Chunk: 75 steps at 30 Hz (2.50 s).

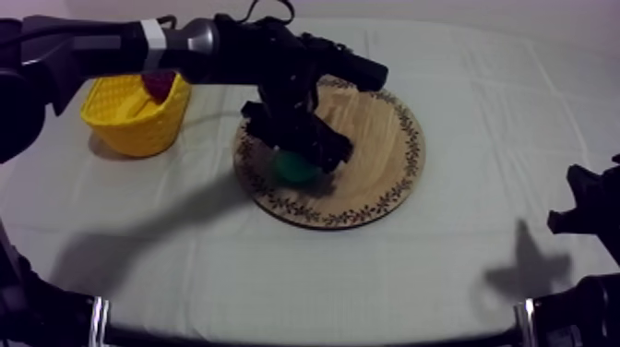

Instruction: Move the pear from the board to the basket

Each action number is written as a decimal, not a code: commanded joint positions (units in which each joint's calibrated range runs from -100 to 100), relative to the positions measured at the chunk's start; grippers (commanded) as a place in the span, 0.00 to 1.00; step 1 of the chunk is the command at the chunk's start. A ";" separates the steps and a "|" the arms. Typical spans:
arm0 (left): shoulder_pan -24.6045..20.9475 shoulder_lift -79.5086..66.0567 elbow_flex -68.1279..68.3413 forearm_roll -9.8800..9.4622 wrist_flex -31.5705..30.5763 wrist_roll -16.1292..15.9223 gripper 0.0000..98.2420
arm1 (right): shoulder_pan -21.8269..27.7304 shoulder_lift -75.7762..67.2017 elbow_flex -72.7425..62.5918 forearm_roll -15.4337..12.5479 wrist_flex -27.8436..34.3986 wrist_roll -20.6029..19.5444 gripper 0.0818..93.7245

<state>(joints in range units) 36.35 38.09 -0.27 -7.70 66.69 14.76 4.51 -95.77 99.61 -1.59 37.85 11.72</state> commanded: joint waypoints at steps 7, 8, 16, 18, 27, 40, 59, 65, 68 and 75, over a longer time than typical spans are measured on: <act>-0.05 2.78 -2.71 0.01 2.80 0.20 0.83 | 0.01 0.01 0.05 0.00 -0.03 0.08 0.00; -0.05 3.07 -2.92 0.06 3.14 0.13 0.82 | 0.01 0.01 0.05 0.00 -0.03 0.08 0.00; -0.10 4.57 -4.52 0.30 5.04 -0.30 0.79 | 0.01 0.01 0.05 0.00 -0.03 0.08 0.00; -0.11 4.72 -4.69 0.33 5.18 -0.35 0.76 | 0.01 0.01 0.05 0.00 -0.03 0.08 0.00; -0.16 4.66 -4.93 0.23 5.06 -0.20 0.49 | 0.01 0.01 0.05 0.00 -0.03 0.08 0.00; -1.62 -4.97 -1.53 -0.39 7.83 -0.62 0.44 | 0.01 0.01 0.05 0.00 -0.03 0.08 0.00; -12.23 -42.45 21.43 -0.84 14.20 -9.63 0.46 | 0.01 0.01 0.05 0.00 -0.03 0.08 0.00; -17.55 -44.91 19.91 -1.82 12.17 -10.57 0.46 | 0.01 0.01 0.05 0.00 -0.03 0.08 0.00; -20.02 -43.70 18.05 -2.42 10.23 -10.18 0.46 | 0.01 0.01 0.05 0.00 -0.03 0.08 0.00; -24.30 -37.82 17.14 -5.09 1.68 -7.78 0.45 | -0.03 0.01 0.05 0.00 -0.03 0.08 0.00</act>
<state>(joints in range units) 12.97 -1.08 16.80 -12.35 70.56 6.52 4.51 -95.77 99.61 -1.59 37.86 11.79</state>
